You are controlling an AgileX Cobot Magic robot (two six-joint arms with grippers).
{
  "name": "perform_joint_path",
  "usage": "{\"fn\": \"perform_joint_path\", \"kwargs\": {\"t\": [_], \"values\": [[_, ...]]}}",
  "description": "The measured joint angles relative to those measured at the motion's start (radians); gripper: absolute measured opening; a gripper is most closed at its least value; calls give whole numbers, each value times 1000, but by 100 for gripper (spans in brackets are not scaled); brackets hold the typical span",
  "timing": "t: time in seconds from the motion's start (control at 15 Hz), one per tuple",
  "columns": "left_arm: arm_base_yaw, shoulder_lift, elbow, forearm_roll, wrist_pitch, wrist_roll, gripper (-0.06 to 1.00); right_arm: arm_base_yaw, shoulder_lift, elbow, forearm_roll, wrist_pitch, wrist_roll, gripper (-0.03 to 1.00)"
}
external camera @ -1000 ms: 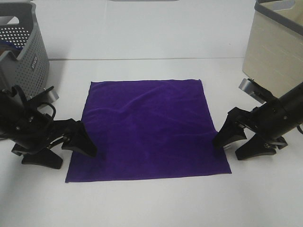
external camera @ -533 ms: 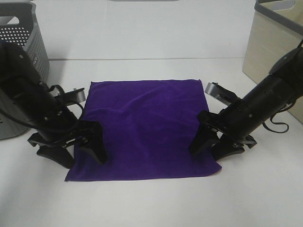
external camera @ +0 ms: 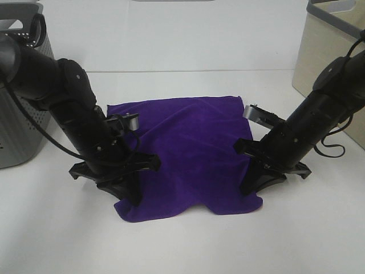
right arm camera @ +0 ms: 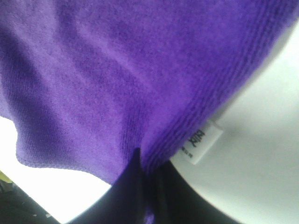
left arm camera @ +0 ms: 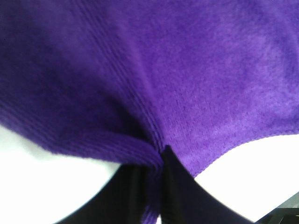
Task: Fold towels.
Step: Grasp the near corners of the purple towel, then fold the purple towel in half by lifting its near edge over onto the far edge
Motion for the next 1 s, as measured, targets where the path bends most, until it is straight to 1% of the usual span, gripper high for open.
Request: {"fn": "perform_joint_path", "kwargs": {"t": [0.07,0.2,0.33,0.4,0.53,0.67,0.8,0.93,1.0], "values": [[-1,0,0,5,1,0,1,0,0,-2,0,1,0,3],[-1,0,0,15,8,3,1,0,0,-2,4,3,0,3],[-1,-2,-1,25,32,30,1,0,-5,-2,14,4,0,3],[-1,-29,3,74,61,39,1,0,-27,4,2,-2,1,3],[-1,-105,5,106,78,39,1,2,-91,11,-29,-1,5,3],[-1,-192,4,121,73,39,1,2,-189,11,-22,0,5,3],[9,-219,-27,127,73,39,1,2,-241,-19,-20,10,5,3],[48,-221,-92,130,62,39,1,2,-238,-108,-22,10,5,3],[79,-217,-123,132,55,39,1,2,-223,-178,-27,10,7,3]]}}
